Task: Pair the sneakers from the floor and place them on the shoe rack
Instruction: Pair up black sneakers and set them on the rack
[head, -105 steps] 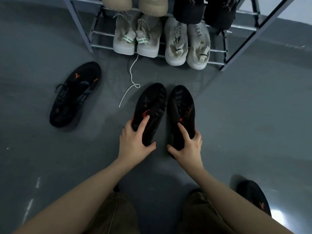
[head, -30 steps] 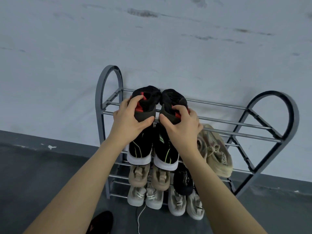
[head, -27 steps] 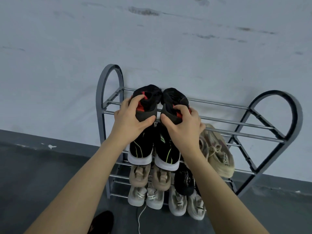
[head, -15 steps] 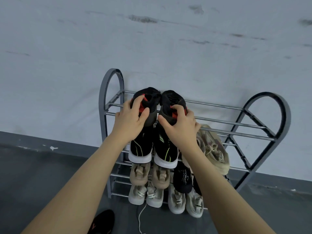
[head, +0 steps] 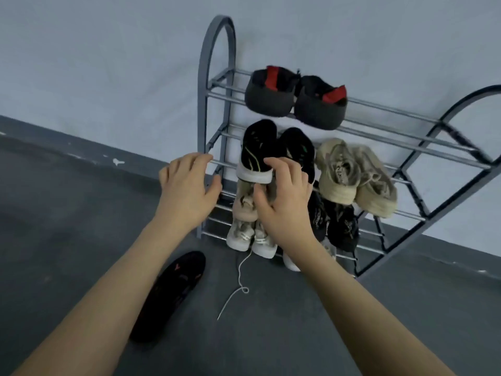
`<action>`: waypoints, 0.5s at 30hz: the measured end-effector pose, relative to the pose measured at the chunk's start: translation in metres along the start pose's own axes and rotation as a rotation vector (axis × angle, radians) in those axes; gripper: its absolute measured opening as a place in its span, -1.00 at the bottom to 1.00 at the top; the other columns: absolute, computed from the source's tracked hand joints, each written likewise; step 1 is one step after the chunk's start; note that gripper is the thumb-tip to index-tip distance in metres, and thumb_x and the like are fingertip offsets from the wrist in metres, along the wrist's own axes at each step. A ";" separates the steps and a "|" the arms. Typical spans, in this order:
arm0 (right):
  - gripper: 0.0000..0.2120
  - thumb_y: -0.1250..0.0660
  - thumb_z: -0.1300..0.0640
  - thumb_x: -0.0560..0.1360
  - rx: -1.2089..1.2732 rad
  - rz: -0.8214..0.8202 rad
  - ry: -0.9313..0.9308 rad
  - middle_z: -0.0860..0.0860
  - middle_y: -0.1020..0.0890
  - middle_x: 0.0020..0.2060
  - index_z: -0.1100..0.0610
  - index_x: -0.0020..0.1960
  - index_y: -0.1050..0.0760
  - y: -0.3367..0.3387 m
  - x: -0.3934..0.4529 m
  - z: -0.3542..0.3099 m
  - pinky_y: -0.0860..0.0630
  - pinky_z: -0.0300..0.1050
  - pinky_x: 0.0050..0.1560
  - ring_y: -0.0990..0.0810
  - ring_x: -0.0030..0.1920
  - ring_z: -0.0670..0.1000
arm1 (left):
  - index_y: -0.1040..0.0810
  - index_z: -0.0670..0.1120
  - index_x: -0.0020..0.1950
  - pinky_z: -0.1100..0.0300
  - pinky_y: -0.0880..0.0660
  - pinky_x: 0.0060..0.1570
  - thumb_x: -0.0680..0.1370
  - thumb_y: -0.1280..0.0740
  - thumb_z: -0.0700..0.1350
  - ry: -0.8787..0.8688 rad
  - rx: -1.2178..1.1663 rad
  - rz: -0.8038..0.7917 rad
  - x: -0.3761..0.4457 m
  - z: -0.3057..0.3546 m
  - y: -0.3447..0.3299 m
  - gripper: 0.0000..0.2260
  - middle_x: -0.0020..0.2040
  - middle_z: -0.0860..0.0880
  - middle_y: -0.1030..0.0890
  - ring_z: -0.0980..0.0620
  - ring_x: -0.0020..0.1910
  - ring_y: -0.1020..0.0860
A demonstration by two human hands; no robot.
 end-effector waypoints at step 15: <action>-0.61 -0.24 -0.01 0.54 -0.123 -0.786 -0.130 0.04 -0.38 0.35 -0.06 0.37 -0.38 -0.248 -0.158 0.097 -0.22 0.09 0.26 -0.36 0.28 0.17 | -0.01 0.03 0.51 -0.11 -0.13 0.33 0.38 -0.29 0.35 0.434 0.264 -0.696 -0.181 -0.202 -0.160 -0.15 0.50 -0.16 -0.10 -0.22 0.40 -0.18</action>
Point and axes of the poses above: each hand's wrist, its own x-axis towards the middle knuckle, its own y-axis out of the back of the hand, z = x × y, the point moved 2 cm from there along x, towards the middle knuckle
